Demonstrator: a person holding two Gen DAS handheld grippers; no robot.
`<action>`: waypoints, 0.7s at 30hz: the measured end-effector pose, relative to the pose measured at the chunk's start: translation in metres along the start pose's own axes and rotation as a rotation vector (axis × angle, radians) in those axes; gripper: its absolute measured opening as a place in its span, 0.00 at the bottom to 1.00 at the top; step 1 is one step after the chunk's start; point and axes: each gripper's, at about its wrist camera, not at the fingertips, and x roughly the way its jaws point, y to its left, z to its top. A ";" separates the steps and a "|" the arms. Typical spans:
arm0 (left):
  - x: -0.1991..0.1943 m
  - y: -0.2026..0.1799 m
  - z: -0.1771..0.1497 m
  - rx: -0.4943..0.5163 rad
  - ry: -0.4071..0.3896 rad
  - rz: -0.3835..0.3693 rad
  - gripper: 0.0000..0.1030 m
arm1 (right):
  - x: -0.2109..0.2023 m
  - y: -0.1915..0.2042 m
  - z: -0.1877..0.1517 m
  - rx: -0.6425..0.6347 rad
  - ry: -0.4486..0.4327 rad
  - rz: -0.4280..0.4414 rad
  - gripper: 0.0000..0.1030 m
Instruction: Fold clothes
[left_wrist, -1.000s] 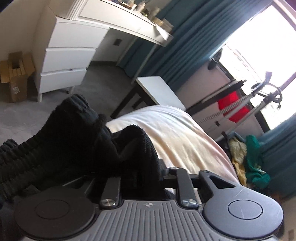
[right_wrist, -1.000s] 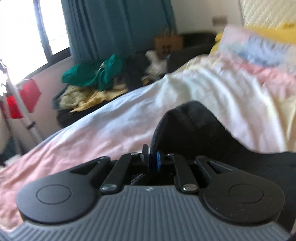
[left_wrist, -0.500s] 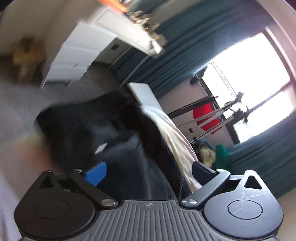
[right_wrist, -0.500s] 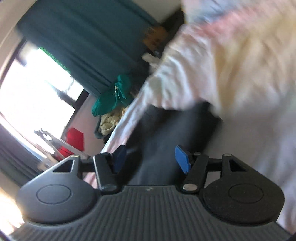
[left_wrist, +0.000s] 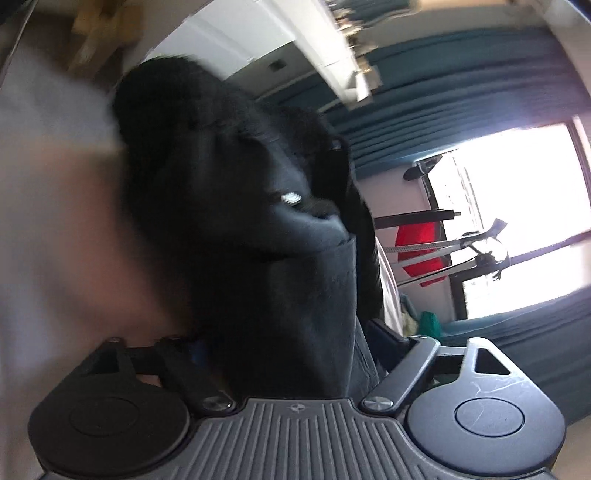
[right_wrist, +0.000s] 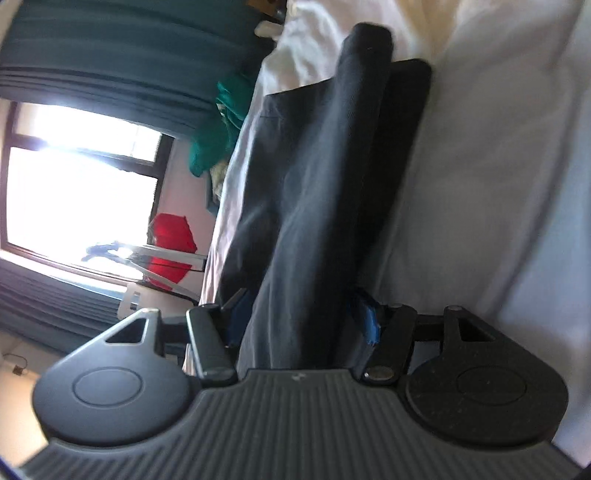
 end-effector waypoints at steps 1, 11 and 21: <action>0.006 -0.004 0.001 0.023 -0.007 0.016 0.71 | 0.007 0.000 0.002 -0.002 -0.015 -0.007 0.57; 0.008 -0.013 0.033 -0.110 0.047 0.074 0.18 | 0.025 0.026 0.006 -0.139 -0.239 -0.156 0.14; -0.069 -0.059 0.042 -0.067 0.042 0.076 0.12 | -0.075 0.027 0.000 -0.089 -0.282 -0.131 0.12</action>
